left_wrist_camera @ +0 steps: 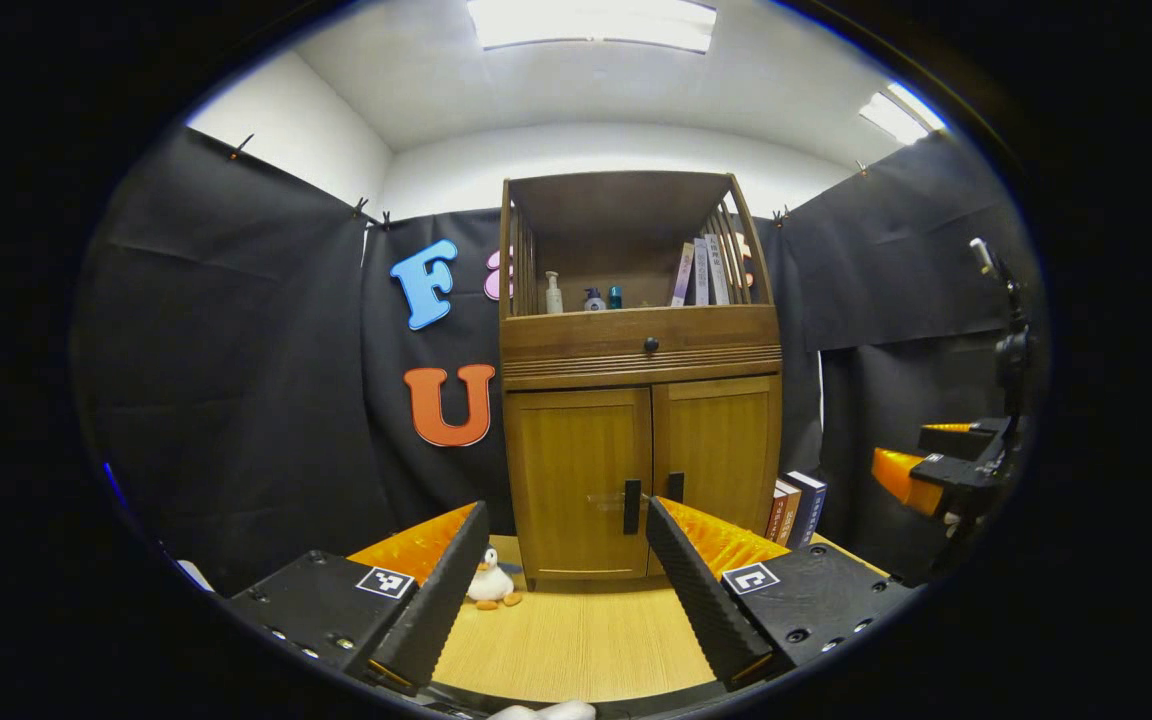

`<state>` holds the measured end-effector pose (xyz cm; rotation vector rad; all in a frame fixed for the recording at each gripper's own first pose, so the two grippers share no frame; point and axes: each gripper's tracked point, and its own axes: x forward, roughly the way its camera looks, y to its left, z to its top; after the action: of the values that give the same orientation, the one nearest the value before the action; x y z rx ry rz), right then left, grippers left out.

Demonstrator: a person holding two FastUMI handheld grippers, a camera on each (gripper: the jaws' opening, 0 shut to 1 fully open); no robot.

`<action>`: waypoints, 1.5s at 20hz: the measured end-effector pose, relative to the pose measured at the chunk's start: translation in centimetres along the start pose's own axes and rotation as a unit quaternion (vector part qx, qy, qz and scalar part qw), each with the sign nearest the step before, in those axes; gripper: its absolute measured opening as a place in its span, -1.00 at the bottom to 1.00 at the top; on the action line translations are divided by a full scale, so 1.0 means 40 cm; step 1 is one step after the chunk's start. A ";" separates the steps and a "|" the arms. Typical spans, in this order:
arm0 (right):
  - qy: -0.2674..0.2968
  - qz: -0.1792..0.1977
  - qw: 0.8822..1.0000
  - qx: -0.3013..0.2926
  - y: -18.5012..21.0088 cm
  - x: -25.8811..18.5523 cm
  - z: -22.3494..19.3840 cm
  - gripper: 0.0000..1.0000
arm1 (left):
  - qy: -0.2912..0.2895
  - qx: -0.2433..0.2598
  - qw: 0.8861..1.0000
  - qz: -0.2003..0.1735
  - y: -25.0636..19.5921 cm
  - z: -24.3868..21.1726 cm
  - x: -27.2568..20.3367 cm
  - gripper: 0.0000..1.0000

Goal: Open the right door of the double-door shoe cabinet with the right hand, and open the left door with the left hand.

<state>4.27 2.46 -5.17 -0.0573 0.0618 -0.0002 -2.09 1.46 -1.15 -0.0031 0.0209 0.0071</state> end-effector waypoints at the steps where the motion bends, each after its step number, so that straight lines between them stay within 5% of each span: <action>1: 0.001 0.006 1.000 0.000 0.017 0.021 -0.013 1.00 | 0.002 -0.004 1.000 0.002 0.001 -0.004 0.003 0.92; 14: 0.050 0.091 0.994 0.017 0.282 0.526 -0.227 1.00 | 0.011 0.007 0.998 0.068 0.024 -0.016 0.065 0.92; 21: 0.049 0.094 0.994 -0.001 0.368 0.779 -0.252 1.00 | 0.026 0.020 0.993 0.109 0.034 -0.027 0.105 0.92; 30: 0.063 0.084 0.994 -0.001 0.401 0.914 -0.277 0.83 | 0.030 0.010 0.988 0.151 0.055 -0.035 0.133 0.92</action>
<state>40.07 17.78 -19.36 -0.0538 0.1927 0.1645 3.18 3.68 -2.69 0.0200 0.0809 0.3092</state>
